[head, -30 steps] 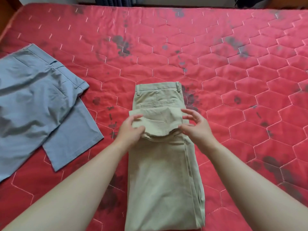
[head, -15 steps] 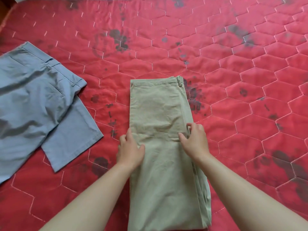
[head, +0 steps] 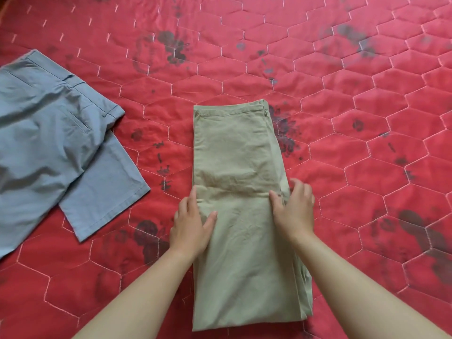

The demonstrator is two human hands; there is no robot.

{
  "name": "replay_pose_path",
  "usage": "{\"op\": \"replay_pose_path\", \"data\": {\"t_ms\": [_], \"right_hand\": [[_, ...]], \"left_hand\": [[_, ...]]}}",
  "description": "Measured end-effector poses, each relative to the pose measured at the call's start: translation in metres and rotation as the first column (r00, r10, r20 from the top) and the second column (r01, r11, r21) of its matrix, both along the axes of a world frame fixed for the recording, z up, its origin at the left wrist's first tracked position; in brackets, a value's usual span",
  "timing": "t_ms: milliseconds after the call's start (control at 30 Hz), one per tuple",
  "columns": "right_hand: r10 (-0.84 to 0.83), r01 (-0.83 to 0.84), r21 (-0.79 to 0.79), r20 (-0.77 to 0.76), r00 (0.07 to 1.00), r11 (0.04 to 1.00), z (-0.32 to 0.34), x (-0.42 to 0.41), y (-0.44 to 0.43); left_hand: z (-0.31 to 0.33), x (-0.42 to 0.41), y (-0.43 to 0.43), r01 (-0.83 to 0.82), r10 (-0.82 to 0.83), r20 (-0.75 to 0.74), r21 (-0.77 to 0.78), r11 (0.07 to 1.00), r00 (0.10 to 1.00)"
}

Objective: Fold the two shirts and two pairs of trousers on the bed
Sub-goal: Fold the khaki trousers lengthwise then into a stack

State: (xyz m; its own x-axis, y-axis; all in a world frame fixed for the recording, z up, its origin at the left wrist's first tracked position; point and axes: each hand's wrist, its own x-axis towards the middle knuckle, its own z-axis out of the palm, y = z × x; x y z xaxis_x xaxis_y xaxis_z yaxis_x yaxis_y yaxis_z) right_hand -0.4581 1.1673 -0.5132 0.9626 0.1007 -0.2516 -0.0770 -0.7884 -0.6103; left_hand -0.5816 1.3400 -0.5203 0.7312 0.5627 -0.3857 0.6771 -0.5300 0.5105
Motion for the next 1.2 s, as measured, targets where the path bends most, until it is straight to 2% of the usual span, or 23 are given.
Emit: {"op": "replay_pose_path", "data": {"t_ms": [67,133,267,500,733,800,867,933,1000,1067,1100,1200], "right_hand": [[-0.020,0.012,-0.063,-0.123,0.992,0.998,-0.008,-0.029,-0.013],[-0.006,-0.012,-0.099,-0.179,0.984,0.995,-0.014,-0.059,-0.028],[0.093,-0.109,-0.094,-0.158,0.983,0.990,-0.020,-0.088,-0.050],[0.221,-0.226,-0.007,-0.184,0.958,0.974,-0.016,-0.130,-0.093],[0.261,-0.266,0.023,-0.304,0.916,0.964,0.007,-0.214,-0.167],[0.268,-0.291,-0.033,-0.302,0.915,0.956,0.009,-0.240,-0.189],[0.318,-0.357,-0.196,-0.206,0.926,0.913,0.010,-0.261,-0.207],[0.483,-0.469,-0.308,-0.033,0.875,0.828,0.009,-0.282,-0.220],[0.663,-0.602,-0.325,0.121,0.739,0.730,0.004,-0.299,-0.231],[0.779,-0.704,-0.354,0.138,0.612,0.616,-0.002,-0.314,-0.240],[0.807,-0.738,-0.351,0.108,0.580,0.577,-0.006,-0.318,-0.244],[0.826,-0.785,-0.289,0.037,0.562,0.547,-0.016,-0.321,-0.250]], "left_hand": [[-0.003,-0.012,-0.013,-0.062,0.063,-0.036,0.017,0.998,0.997],[-0.006,-0.026,-0.029,-0.128,0.129,-0.042,0.023,0.992,0.991],[-0.011,-0.058,-0.056,-0.142,0.141,-0.062,-0.005,0.990,0.988],[-0.005,-0.124,-0.103,-0.176,0.180,0.024,-0.119,0.977,0.983],[0.018,-0.230,-0.178,-0.121,0.097,-0.149,-0.159,0.980,0.984],[0.022,-0.260,-0.198,-0.057,0.031,-0.257,-0.091,0.994,0.966],[0.025,-0.285,-0.216,0.116,-0.077,-0.327,0.102,0.988,0.942],[0.023,-0.303,-0.228,0.293,-0.232,-0.227,0.292,0.910,0.946],[0.016,-0.314,-0.231,0.418,-0.415,-0.097,0.391,0.820,0.905],[0.009,-0.319,-0.228,0.469,-0.494,-0.044,0.393,0.791,0.869],[0.005,-0.321,-0.226,0.484,-0.508,-0.042,0.381,0.788,0.860],[-0.005,-0.331,-0.219,0.578,-0.567,-0.126,0.269,0.770,0.814]]}}
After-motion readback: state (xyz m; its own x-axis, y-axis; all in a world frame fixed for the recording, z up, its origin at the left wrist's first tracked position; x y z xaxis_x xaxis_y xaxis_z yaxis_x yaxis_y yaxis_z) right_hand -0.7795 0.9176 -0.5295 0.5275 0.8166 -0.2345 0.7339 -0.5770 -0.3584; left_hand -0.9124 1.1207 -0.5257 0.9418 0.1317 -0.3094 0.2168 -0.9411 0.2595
